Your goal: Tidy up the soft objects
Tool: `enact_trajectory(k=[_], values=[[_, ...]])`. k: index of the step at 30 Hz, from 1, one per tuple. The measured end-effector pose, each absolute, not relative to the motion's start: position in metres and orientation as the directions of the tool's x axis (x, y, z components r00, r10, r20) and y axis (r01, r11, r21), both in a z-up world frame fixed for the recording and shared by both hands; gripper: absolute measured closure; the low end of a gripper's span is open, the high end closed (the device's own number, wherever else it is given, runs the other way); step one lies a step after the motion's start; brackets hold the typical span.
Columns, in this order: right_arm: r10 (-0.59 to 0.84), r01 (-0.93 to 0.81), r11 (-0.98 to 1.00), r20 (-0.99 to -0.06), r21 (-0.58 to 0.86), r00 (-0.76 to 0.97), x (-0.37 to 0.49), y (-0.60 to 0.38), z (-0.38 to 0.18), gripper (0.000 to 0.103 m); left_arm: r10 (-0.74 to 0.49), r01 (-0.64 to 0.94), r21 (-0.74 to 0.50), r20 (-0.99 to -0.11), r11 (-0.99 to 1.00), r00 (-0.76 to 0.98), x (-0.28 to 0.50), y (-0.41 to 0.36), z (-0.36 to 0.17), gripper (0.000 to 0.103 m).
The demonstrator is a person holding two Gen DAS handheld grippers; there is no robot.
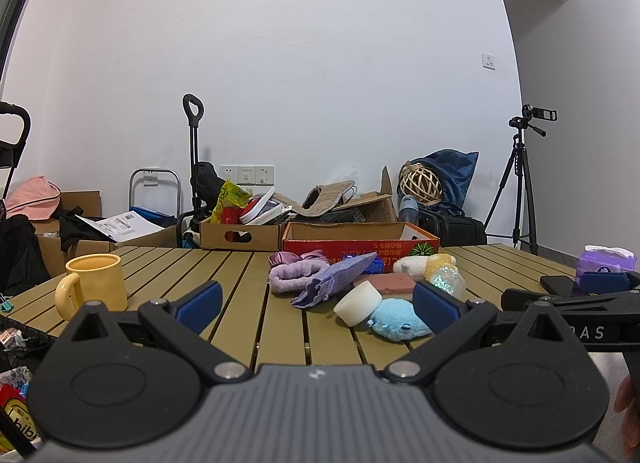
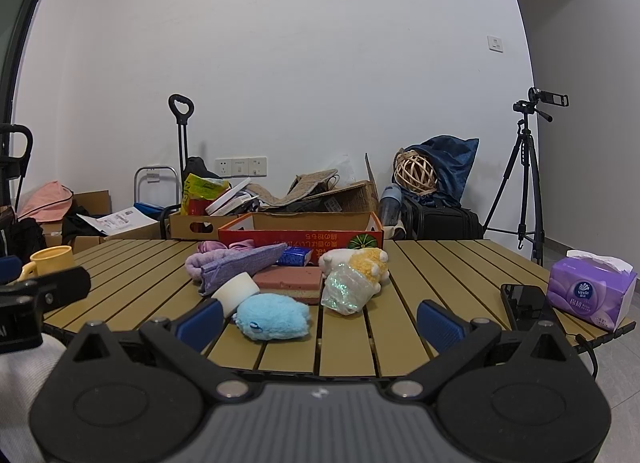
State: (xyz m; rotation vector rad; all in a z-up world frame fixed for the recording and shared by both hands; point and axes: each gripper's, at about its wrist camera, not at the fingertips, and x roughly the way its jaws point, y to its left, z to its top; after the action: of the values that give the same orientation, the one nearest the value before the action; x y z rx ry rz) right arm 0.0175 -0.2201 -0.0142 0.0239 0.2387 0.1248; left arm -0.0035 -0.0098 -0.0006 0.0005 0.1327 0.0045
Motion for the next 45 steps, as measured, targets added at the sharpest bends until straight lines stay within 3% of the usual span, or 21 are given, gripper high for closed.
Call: enact_trajectory(k=[29, 38, 45], values=[[0.126, -0.121, 0.992, -0.231, 0.036, 0.965, 0.016, -0.220, -0.013, 0.000, 0.004, -0.004, 0.001, -0.133, 1.000, 0.991, -0.003, -0.010, -0.001, 0.000], [0.144, -0.133, 0.989, -0.200, 0.066, 0.969, 0.009, -0.224, -0.008, 0.000, -0.030, 0.017, -0.074, -0.175, 0.997, 0.984, 0.003, 0.003, 0.002, 0.000], [0.137, -0.128, 0.991, -0.345, 0.047, 0.929, 0.041, -0.216, -0.009, 0.000, -0.102, 0.110, 0.017, -0.265, 0.994, 0.959, 0.031, -0.012, 0.009, 0.000]])
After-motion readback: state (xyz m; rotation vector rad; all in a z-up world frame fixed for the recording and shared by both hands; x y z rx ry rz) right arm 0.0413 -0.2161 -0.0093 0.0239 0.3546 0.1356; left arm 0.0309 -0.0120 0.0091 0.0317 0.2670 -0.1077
